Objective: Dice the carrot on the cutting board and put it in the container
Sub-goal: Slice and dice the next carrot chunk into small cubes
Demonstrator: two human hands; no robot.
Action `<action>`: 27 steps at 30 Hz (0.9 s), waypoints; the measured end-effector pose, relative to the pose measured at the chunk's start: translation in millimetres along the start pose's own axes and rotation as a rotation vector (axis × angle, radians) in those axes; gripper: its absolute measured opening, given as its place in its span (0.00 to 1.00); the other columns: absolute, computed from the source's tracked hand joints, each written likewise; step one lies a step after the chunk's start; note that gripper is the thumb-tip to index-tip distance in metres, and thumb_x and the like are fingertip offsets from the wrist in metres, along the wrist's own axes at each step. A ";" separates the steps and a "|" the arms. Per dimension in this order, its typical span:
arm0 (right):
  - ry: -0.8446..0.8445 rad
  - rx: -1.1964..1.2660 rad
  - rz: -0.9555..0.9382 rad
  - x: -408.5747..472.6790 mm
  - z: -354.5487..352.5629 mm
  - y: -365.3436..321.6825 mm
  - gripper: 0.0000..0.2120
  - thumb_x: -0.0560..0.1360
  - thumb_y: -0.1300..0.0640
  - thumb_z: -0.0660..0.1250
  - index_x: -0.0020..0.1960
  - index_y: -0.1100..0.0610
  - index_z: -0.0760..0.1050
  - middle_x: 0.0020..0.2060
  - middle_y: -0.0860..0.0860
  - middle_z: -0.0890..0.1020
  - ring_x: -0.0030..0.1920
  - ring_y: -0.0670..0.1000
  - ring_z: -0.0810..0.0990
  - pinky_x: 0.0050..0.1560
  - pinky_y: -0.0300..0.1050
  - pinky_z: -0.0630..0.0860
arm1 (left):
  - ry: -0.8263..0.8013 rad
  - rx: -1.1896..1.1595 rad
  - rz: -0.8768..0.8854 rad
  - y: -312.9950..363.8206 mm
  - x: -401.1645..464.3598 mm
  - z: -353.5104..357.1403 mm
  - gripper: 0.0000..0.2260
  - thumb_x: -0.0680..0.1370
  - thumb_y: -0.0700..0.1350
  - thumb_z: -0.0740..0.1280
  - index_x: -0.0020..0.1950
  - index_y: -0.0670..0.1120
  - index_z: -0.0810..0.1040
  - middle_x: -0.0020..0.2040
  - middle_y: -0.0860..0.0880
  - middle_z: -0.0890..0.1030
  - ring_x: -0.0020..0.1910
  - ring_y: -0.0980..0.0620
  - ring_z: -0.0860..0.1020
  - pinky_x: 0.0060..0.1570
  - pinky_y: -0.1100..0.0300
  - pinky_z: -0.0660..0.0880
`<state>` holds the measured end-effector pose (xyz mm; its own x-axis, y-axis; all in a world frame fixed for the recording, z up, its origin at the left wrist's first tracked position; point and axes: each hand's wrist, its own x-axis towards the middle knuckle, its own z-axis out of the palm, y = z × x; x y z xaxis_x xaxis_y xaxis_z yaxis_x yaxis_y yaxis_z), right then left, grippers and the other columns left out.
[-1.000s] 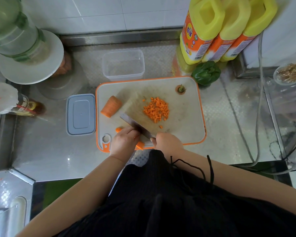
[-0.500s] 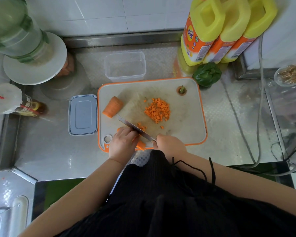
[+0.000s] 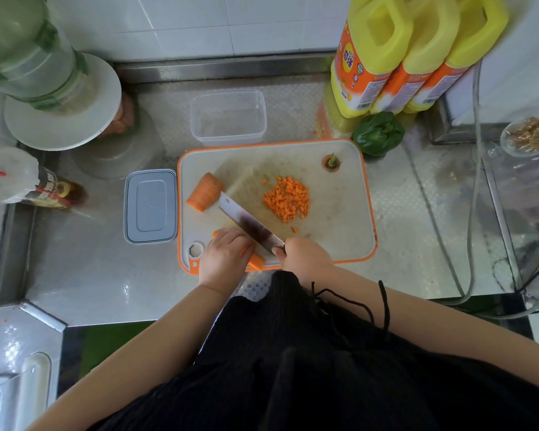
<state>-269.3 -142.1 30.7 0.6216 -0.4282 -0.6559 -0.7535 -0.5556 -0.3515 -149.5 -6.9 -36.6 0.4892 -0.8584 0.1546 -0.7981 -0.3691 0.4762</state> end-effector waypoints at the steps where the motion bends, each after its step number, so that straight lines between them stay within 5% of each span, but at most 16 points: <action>1: 0.018 0.004 0.001 -1.5 -0.1 2.3 0.19 0.82 0.47 0.54 0.53 0.61 0.74 0.44 0.56 0.79 0.48 0.56 0.79 0.42 0.45 0.71 | -0.004 0.002 0.005 -0.6 -1.0 0.0 0.12 0.76 0.47 0.64 0.42 0.43 0.84 0.44 0.48 0.83 0.47 0.46 0.78 0.44 0.53 0.78; 10: -0.024 -0.073 -0.102 -19.3 -0.1 5.2 0.14 0.82 0.52 0.54 0.39 0.54 0.61 0.32 0.49 0.68 0.37 0.54 0.72 0.37 0.47 0.66 | 0.075 0.020 0.019 -5.4 -8.2 1.9 0.09 0.77 0.44 0.66 0.42 0.42 0.83 0.43 0.47 0.82 0.45 0.43 0.79 0.40 0.49 0.78; 22: -0.051 -0.131 -0.084 -14.4 6.3 -3.0 0.11 0.79 0.59 0.59 0.37 0.56 0.65 0.31 0.49 0.69 0.38 0.54 0.75 0.38 0.45 0.70 | 0.019 -0.036 -0.019 -6.1 -6.3 5.2 0.13 0.78 0.48 0.63 0.44 0.44 0.84 0.43 0.49 0.83 0.45 0.44 0.78 0.42 0.51 0.78; 27: -0.043 -0.078 -0.031 -7.1 4.5 -2.7 0.14 0.81 0.53 0.57 0.38 0.56 0.65 0.32 0.49 0.71 0.39 0.55 0.76 0.39 0.48 0.72 | 0.025 -0.014 -0.006 -6.9 -7.2 6.0 0.12 0.77 0.47 0.63 0.44 0.44 0.84 0.44 0.49 0.83 0.46 0.44 0.78 0.44 0.52 0.78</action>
<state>-272.6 -134.4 33.3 0.6336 -0.3797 -0.6741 -0.7139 -0.6227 -0.3202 -149.6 -0.3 -46.2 0.5026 -0.8471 0.1728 -0.7903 -0.3692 0.4890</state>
